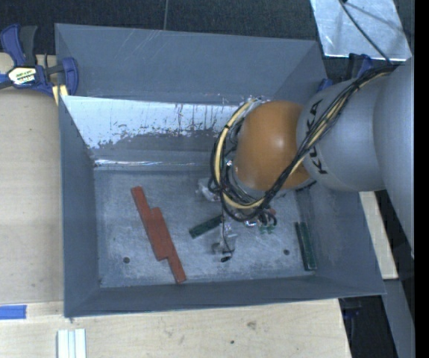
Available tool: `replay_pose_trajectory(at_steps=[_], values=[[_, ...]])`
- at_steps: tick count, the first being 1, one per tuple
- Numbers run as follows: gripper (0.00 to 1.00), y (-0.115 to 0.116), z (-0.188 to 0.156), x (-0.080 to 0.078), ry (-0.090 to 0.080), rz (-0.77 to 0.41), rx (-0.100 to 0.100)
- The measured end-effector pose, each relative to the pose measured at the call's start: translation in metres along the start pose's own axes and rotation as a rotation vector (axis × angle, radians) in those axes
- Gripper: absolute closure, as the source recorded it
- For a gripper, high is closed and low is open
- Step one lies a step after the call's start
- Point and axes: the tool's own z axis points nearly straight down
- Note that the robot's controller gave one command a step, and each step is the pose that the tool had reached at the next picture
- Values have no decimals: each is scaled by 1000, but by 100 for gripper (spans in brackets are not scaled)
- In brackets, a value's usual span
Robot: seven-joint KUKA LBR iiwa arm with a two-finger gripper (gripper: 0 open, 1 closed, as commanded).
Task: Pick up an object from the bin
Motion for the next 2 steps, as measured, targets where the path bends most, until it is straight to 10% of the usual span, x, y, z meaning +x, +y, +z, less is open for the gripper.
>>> replay_pose_trajectory(at_steps=[1,2], values=[[100,0,-1,-1,-3,1,-1],[100,0,-66,-4,-9,3,2]])
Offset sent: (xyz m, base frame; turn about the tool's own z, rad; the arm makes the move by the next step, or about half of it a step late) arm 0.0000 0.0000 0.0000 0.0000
